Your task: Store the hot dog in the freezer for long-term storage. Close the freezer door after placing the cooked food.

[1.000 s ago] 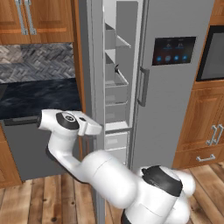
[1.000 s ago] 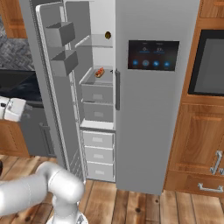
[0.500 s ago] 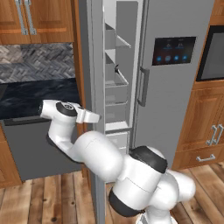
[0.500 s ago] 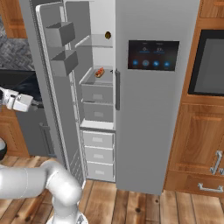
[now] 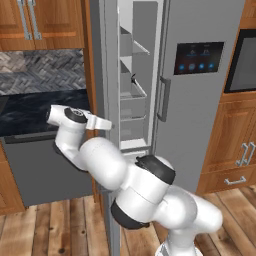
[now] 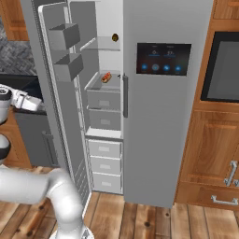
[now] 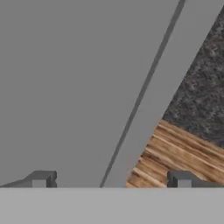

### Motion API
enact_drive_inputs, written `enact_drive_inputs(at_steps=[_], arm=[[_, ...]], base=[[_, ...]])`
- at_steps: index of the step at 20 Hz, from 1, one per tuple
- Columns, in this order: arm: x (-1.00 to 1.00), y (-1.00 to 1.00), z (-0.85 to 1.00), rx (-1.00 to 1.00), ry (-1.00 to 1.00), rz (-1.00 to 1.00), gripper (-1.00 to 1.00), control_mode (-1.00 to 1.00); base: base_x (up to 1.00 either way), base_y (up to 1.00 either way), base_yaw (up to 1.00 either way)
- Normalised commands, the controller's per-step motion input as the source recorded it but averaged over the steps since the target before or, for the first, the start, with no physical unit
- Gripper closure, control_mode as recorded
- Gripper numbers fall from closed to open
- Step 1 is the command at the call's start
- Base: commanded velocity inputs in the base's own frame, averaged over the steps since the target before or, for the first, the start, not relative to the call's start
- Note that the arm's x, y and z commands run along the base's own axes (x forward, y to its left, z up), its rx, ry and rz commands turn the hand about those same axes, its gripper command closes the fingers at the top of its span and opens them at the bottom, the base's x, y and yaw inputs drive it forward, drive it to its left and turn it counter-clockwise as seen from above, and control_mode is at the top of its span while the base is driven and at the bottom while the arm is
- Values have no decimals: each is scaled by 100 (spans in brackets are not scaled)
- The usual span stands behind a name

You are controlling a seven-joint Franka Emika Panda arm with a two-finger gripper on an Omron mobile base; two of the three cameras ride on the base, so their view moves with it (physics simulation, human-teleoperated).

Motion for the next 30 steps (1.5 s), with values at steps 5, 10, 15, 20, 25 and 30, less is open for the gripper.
enact_drive_inputs(at_steps=[5,10,15,20,25,30], arm=[[34,3,0,0,2,0,-100,-100],[13,31,0,0,0,0,-100,-100],[14,18,0,0,-1,0,-100,-100],[29,7,0,0,-10,0,-100,-100],[32,0,0,0,-2,0,-100,-100],[40,-16,0,0,3,0,-100,-100]], base=[[0,0,0],[0,0,0],[0,0,0],[0,0,0],[0,0,0],[0,0,0]])
